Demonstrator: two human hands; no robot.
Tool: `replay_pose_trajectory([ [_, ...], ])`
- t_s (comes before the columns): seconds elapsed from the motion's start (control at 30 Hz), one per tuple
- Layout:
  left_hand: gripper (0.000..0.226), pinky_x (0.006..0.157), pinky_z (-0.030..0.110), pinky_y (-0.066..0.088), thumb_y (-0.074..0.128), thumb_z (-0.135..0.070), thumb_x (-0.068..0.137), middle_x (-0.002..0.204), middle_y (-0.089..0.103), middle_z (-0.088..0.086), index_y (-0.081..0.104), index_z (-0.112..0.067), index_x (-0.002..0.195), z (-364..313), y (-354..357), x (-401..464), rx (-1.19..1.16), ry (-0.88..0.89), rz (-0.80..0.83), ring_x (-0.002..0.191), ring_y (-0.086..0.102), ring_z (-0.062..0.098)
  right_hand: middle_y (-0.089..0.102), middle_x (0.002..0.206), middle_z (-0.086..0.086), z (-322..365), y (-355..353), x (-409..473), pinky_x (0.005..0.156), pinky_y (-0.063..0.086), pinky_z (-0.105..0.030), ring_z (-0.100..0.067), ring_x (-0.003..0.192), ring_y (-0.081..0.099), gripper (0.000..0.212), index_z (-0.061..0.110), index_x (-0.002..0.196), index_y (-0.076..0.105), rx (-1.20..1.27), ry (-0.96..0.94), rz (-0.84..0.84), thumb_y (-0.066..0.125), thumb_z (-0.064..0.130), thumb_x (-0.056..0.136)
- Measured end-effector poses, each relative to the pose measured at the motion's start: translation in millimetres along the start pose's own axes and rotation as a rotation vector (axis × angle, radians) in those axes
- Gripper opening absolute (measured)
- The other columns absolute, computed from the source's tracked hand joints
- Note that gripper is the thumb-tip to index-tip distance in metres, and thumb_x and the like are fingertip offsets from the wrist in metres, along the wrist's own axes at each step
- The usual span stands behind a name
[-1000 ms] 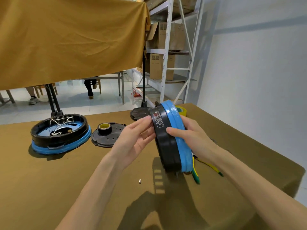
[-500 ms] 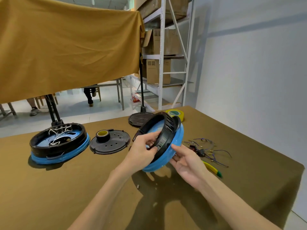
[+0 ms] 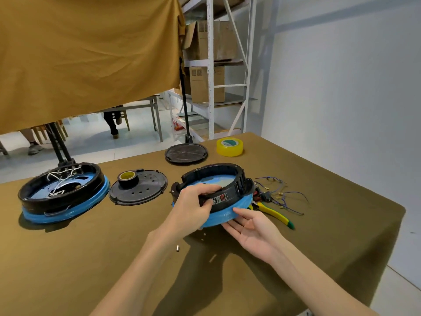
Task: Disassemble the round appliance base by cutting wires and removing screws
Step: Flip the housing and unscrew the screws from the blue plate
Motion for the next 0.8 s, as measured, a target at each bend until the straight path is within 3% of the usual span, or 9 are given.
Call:
replay_pose_trajectory([
  [0.13, 0.049, 0.104, 0.010, 0.037, 0.064, -0.005, 0.095, 0.132, 0.064, -0.017, 0.064, -0.028, 0.138, 1, 13, -6, 0.117, 0.062, 0.102, 0.123, 0.051, -0.005, 0.073, 0.116, -0.025, -5, -11, 1, 0.087, 0.056, -0.051, -0.041, 0.101, 0.073, 0.054, 0.007, 0.131, 0.057, 0.039, 0.088, -0.049, 0.071, -0.005, 0.080],
  [0.23, 0.048, 0.106, 0.015, 0.042, 0.065, -0.001, 0.092, 0.123, 0.065, -0.020, 0.069, -0.026, 0.132, 6, 8, -9, 0.054, 0.031, -0.011, 0.120, 0.055, -0.005, 0.072, 0.119, -0.024, -11, -13, 0, 0.085, 0.056, -0.050, -0.040, 0.103, 0.073, 0.055, 0.009, 0.134, 0.057, 0.056, 0.082, -0.026, 0.070, -0.004, 0.082],
  [0.37, 0.047, 0.106, 0.015, 0.041, 0.065, -0.001, 0.092, 0.123, 0.064, -0.020, 0.069, -0.028, 0.131, 6, 14, -19, 0.064, 0.050, 0.012, 0.121, 0.055, -0.004, 0.072, 0.118, -0.024, -15, -17, 2, 0.088, 0.056, -0.052, -0.041, 0.104, 0.073, 0.054, 0.011, 0.135, 0.055, 0.058, 0.074, -0.028, 0.068, -0.004, 0.084],
  [0.47, 0.047, 0.106, 0.014, 0.043, 0.065, 0.002, 0.091, 0.120, 0.066, -0.022, 0.072, -0.026, 0.128, 9, 4, -17, 0.018, 0.033, -0.054, 0.118, 0.057, -0.007, 0.071, 0.121, -0.024, -18, -15, 0, 0.092, 0.056, -0.052, -0.040, 0.108, 0.071, 0.042, 0.009, 0.133, 0.057, -0.041, 0.062, 0.047, 0.064, 0.005, 0.092],
  [0.6, 0.045, 0.096, 0.012, 0.048, 0.064, 0.000, 0.094, 0.116, 0.064, -0.027, 0.071, -0.029, 0.127, 13, -14, -10, -0.058, -0.002, -0.122, 0.117, 0.056, -0.008, 0.076, 0.107, -0.018, -11, -19, 2, 0.077, 0.063, -0.037, -0.029, 0.096, 0.076, 0.025, 0.003, 0.124, 0.065, -0.427, -0.051, -0.013, 0.054, 0.010, 0.103],
  [0.67, 0.045, 0.093, 0.018, 0.053, 0.062, 0.001, 0.095, 0.117, 0.066, -0.022, 0.071, -0.029, 0.127, 15, -22, -8, -0.088, -0.005, -0.143, 0.116, 0.057, -0.002, 0.076, 0.100, -0.011, 1, -23, 2, 0.071, 0.061, -0.025, -0.013, 0.079, 0.074, 0.024, 0.004, 0.122, 0.067, -0.952, -0.237, -0.106, 0.056, 0.008, 0.102],
  [0.73, 0.046, 0.089, 0.019, 0.055, 0.060, 0.003, 0.095, 0.115, 0.067, -0.021, 0.072, -0.031, 0.124, 16, -30, -9, -0.130, -0.007, -0.180, 0.115, 0.059, 0.000, 0.068, 0.107, 0.005, 7, -16, 1, 0.070, 0.053, -0.010, -0.001, 0.075, 0.064, 0.027, 0.014, 0.126, 0.067, -1.523, -0.493, -0.116, 0.060, 0.012, 0.100],
  [0.8, 0.048, 0.083, 0.012, 0.054, 0.060, 0.005, 0.094, 0.111, 0.068, -0.024, 0.073, -0.035, 0.118, 16, -39, -10, -0.210, -0.014, -0.224, 0.110, 0.061, -0.008, 0.062, 0.111, 0.013, 3, -7, 0, 0.071, 0.050, -0.007, 0.002, 0.083, 0.061, 0.036, 0.020, 0.136, 0.062, -1.749, -0.586, -0.080, 0.062, 0.021, 0.100],
])
Point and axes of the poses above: each hand's wrist, its own x-axis towards the middle knuckle, its own y-axis out of the palm, z = x × y, the point moved 6 cm from there along x, towards the middle knuckle
